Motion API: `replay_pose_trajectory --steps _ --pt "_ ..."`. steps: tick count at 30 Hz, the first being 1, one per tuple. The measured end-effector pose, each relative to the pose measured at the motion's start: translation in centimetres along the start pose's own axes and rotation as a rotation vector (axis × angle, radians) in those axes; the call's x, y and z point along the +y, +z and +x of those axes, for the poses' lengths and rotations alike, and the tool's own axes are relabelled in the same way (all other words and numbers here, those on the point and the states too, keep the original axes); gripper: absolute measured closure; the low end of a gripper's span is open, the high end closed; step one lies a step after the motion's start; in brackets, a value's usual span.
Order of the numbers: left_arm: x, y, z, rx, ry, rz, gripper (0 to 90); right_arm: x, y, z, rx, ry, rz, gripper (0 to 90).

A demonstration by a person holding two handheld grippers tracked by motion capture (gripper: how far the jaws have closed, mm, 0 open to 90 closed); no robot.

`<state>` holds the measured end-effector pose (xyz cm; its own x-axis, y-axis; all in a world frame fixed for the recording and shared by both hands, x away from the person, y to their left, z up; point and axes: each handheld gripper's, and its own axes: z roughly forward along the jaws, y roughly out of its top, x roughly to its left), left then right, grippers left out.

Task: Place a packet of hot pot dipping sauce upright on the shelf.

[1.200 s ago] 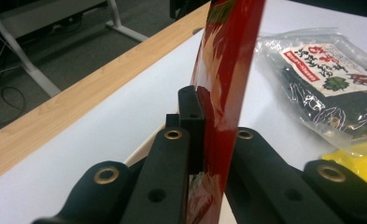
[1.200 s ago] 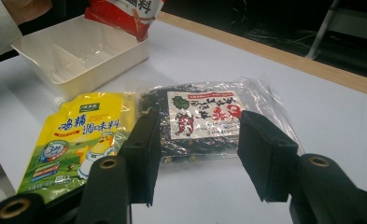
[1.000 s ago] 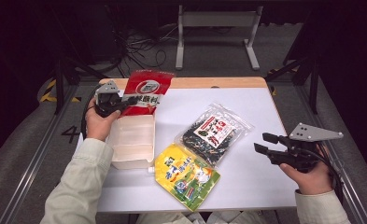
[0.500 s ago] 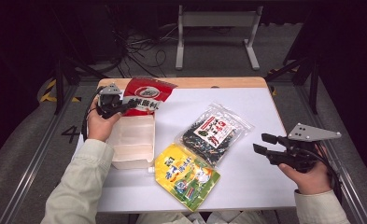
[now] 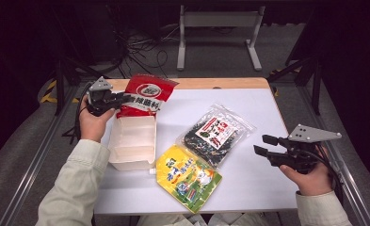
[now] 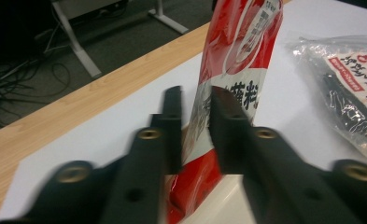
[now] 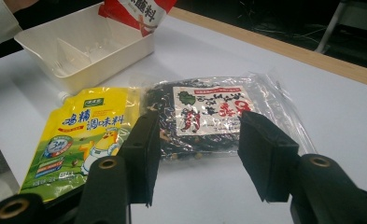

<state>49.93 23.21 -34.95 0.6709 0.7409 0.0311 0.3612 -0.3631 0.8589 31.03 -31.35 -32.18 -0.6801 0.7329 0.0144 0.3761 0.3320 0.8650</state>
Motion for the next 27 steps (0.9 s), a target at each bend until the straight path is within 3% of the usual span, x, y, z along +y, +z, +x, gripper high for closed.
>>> replay_pose_trajectory --steps 1,2,3,4,9,11,19,23,27 --pt "0.0 -0.1 0.0 0.003 0.004 0.013 83.5 0.0 0.0 0.0 0.0 0.0 0.0 48.6" --pt "0.0 -0.1 0.0 0.005 0.004 0.033 89.9 0.0 0.0 0.0 -0.001 -0.001 0.0 48.6" --pt "-0.1 0.1 0.0 0.025 0.021 0.066 90.0 0.0 0.1 0.0 0.0 -0.002 0.0 48.6" --pt "-0.1 0.1 0.0 0.025 0.021 0.066 90.0 0.0 0.1 0.0 0.0 -0.002 0.0 48.6" --pt "-0.4 0.6 0.1 0.064 -0.013 0.15 90.0 0.0 0.0 0.0 0.0 -0.001 -0.002 48.5" --pt "-0.6 0.8 0.1 0.08 -0.01 0.184 90.0 0.0 0.0 0.0 0.001 0.0 -0.001 48.5" --pt "-1.2 1.8 0.0 0.102 -0.002 0.279 90.0 -0.1 0.4 0.1 0.009 -0.001 0.008 48.4" --pt "-1.6 2.3 -0.1 0.097 -0.01 0.301 90.0 -0.1 0.5 0.1 0.009 -0.001 0.013 48.3" --pt "-1.7 1.9 0.1 0.096 -0.031 0.272 90.0 -0.2 0.6 0.0 0.013 0.002 0.017 48.1"
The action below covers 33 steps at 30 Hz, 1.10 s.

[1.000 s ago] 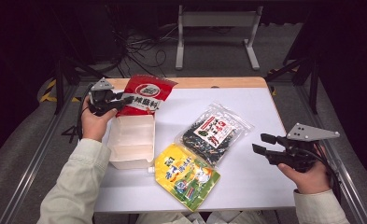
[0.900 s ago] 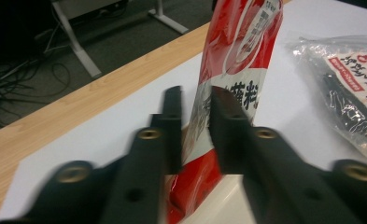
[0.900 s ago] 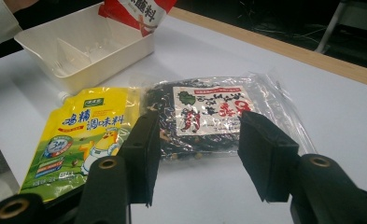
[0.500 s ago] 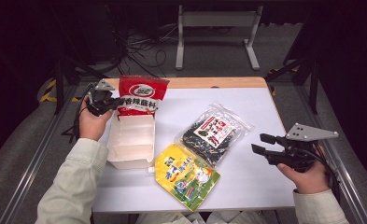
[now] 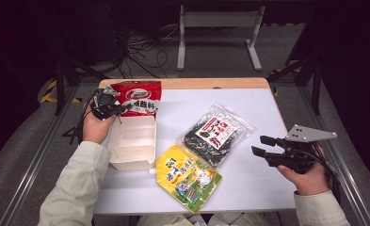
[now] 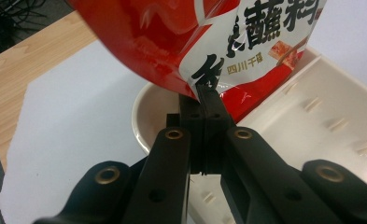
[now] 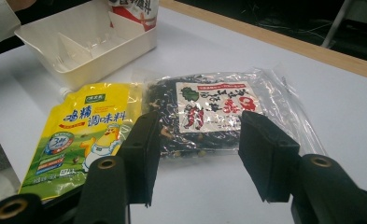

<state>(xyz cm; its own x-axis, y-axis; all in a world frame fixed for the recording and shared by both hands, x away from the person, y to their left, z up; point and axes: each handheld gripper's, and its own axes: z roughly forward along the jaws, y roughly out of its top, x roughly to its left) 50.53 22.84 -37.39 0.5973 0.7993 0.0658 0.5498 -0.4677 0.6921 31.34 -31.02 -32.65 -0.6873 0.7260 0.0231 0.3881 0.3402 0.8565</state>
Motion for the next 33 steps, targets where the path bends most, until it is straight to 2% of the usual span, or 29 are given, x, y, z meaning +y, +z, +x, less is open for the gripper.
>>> replay_pose_trajectory --steps 2,4,7,9,10,13,15,21,27,33 --pt "-0.1 -0.6 0.2 -0.001 -0.023 -0.041 89.8 0.0 0.1 0.0 0.0 0.002 0.001 48.0" --pt "-0.3 -1.1 0.4 0.005 -0.027 -0.068 86.5 0.0 0.1 0.0 0.003 0.001 -0.001 47.7" --pt "-0.7 -1.8 0.3 -0.003 -0.043 -0.121 74.4 0.1 0.2 -0.1 0.003 0.008 -0.009 50.1" --pt "-0.8 -2.0 0.2 -0.008 -0.043 -0.13 66.0 0.1 0.2 -0.1 -0.005 0.004 -0.016 51.3" --pt "-0.8 -2.2 0.0 -0.007 -0.043 -0.142 66.0 0.1 0.2 -0.1 -0.009 0.001 -0.018 51.7" --pt "-0.9 -3.1 -0.4 0.01 -0.038 -0.159 57.7 0.1 0.2 -0.1 -0.025 -0.007 -0.017 52.1" --pt "-1.1 -3.6 -0.7 0.01 -0.049 -0.181 53.5 0.0 0.3 -0.1 -0.03 0.001 -0.017 52.0" --pt "-1.7 -5.3 -2.5 0.015 -0.027 -0.231 47.9 -0.1 0.3 -0.3 -0.04 0.014 -0.05 52.7" --pt "-2.3 -7.2 -3.9 -0.036 -0.033 -0.308 45.4 -0.2 0.6 -0.7 -0.046 0.018 -0.056 53.8" --pt "-3.3 -8.4 -5.4 -0.112 -0.022 -0.329 42.7 -0.3 0.9 -0.8 -0.045 0.019 -0.046 51.1"
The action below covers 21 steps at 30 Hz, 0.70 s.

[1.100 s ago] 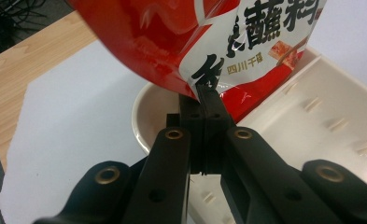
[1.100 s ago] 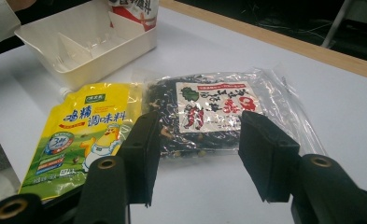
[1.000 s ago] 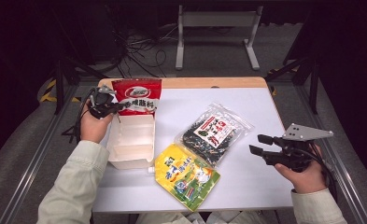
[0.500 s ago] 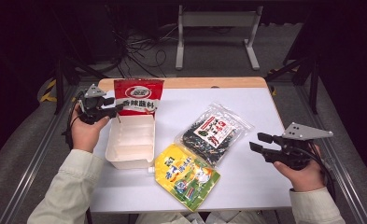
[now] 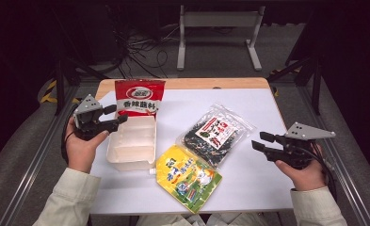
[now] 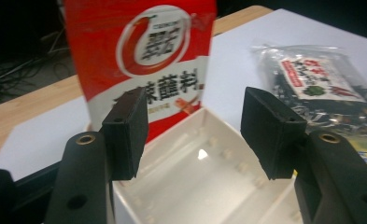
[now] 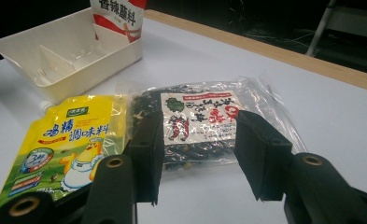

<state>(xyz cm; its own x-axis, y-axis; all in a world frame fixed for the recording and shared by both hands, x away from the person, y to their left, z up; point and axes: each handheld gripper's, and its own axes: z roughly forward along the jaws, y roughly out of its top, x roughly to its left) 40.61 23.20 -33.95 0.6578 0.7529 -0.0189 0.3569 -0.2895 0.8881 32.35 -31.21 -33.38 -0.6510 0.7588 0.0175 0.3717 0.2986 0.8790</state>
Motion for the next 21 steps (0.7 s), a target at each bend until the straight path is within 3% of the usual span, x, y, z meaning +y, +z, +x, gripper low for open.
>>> replay_pose_trajectory --steps 8,21 --pt "-0.4 -0.7 -1.5 -0.079 0.0 0.004 41.6 0.0 0.3 -0.2 0.002 0.01 0.012 47.3" --pt "-0.8 -1.5 -1.8 -0.108 -0.021 0.011 39.1 0.3 1.0 -0.6 -0.006 0.012 0.012 45.6"
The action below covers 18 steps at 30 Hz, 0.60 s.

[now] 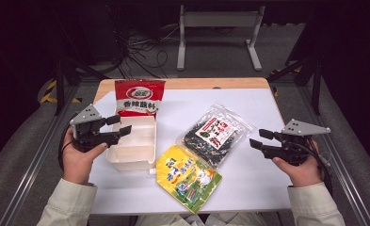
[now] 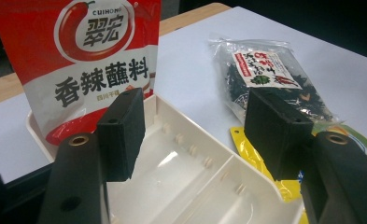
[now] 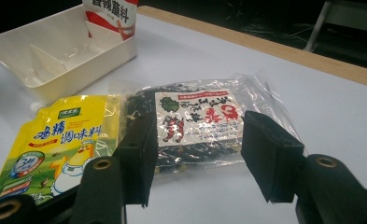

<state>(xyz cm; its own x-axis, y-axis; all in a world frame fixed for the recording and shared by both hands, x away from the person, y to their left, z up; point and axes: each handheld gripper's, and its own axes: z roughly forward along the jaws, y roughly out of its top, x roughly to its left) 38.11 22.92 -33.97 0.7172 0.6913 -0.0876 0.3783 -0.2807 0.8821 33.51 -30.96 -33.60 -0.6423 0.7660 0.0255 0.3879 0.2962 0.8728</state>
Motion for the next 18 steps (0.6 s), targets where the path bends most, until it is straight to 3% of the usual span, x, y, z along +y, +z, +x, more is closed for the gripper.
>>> replay_pose_trajectory --steps 5,10,18 --pt "-0.4 -0.4 0.1 0.006 -0.024 -0.011 37.4 0.3 1.1 -0.6 -0.029 0.004 0.028 43.2" --pt "-0.9 -0.6 -0.1 0.005 -0.021 -0.035 38.8 0.6 2.4 -1.5 -0.061 0.019 0.059 42.9" --pt "-1.3 -0.8 -0.2 0.007 -0.034 -0.028 37.4 0.6 5.0 -3.7 -0.102 0.094 0.117 42.3"
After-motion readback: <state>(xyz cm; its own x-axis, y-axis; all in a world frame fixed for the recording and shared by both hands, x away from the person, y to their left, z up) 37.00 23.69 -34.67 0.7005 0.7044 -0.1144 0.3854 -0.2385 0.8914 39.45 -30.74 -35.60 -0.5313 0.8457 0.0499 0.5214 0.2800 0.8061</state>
